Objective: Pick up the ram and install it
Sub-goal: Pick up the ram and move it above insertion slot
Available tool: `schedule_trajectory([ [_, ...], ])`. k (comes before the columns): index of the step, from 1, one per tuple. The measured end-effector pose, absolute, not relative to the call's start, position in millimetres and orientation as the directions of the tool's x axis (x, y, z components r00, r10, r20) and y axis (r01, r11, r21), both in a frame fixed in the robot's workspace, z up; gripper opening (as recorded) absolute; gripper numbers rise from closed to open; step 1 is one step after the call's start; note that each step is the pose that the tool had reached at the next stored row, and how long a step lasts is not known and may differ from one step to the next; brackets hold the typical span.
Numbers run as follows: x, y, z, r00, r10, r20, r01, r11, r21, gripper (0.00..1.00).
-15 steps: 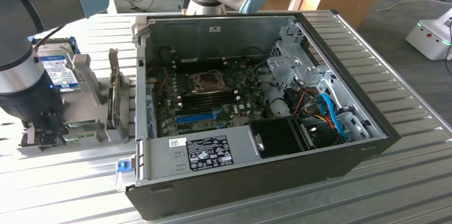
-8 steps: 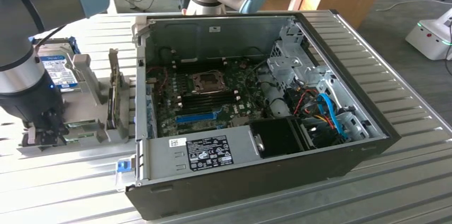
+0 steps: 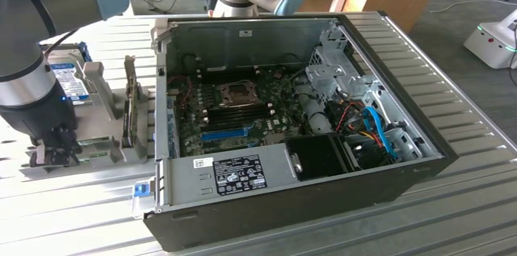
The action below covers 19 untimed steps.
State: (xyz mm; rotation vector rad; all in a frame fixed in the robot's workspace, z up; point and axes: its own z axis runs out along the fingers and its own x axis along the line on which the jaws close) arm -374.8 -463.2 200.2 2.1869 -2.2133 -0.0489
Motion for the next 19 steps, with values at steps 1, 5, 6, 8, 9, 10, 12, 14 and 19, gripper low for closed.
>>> schedule_trajectory([
  [1,-373.9,-463.3,200.3,-0.012,-1.0,-0.001,-0.999,0.012,0.043,0.31],
  [5,-370.8,-463.3,200.3,-0.012,-1.0,-0.001,-0.999,0.012,0.043,0.31],
  [6,-370.1,-463.2,200.2,-0.012,-1.0,-0.001,-0.999,0.012,0.043,0.31],
  [8,-368.9,-463.3,200.3,-0.012,-1.0,-0.001,-0.999,0.012,0.043,0.31],
  [9,-368.3,-463.3,200.3,-0.012,-1.0,-0.001,-0.999,0.012,0.043,0.31],
  [10,-367.8,-463.2,200.3,-0.012,-1.0,-0.001,-0.999,0.012,0.043,0.31],
  [12,-366.7,-463.2,200.3,-0.012,-1.0,-0.001,-0.999,0.012,0.043,0.31],
  [14,-366.1,-463.2,200.2,-0.012,-1.0,-0.001,-0.999,0.012,0.043,0.31],
  [19,-365.9,-463.3,199.5,-0.012,-1.0,-0.001,-0.999,0.012,0.043,0.31],
])
